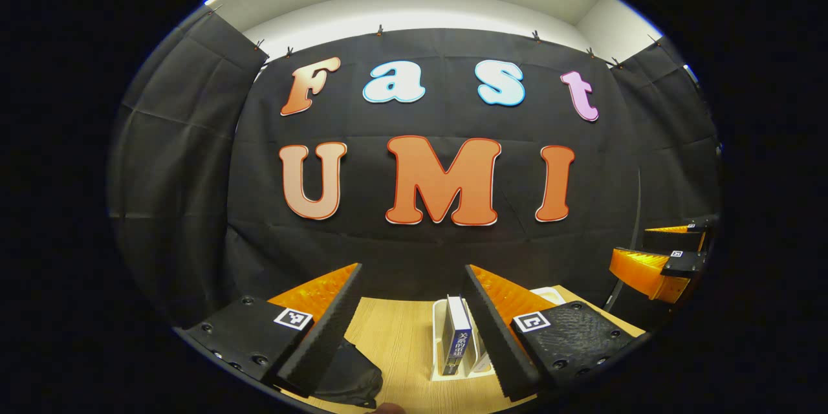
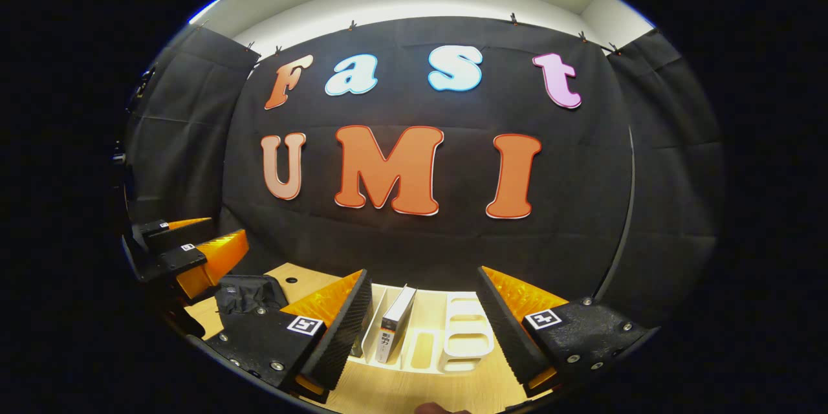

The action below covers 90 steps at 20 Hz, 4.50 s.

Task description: Open the schoolbag, grab two books from the bookshelf and put them into the schoolbag.

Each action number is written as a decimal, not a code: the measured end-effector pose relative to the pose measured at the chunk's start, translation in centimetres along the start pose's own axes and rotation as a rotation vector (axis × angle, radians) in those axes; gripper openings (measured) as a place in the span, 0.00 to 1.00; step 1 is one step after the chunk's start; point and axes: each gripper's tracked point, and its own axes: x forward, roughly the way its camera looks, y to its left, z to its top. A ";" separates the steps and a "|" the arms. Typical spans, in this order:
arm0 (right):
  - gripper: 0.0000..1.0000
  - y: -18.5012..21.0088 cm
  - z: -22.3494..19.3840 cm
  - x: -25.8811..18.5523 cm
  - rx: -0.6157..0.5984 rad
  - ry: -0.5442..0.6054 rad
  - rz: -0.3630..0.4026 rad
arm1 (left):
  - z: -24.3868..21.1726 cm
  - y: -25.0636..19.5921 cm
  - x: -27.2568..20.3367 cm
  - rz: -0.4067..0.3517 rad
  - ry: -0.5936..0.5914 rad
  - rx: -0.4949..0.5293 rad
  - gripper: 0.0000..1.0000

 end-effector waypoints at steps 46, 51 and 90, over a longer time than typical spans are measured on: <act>0.98 -3.1 -4.4 9.5 -0.073 0.073 -0.064 | -38.6 14.8 0.5 -0.022 0.634 1.025 0.98; 0.98 -3.4 -4.4 9.5 -0.077 0.075 -0.086 | -39.0 16.1 2.3 0.011 0.638 1.060 0.96; 0.98 8.6 -6.5 15.4 -0.117 0.460 -0.019 | -25.0 19.4 9.1 -0.502 0.919 0.403 0.05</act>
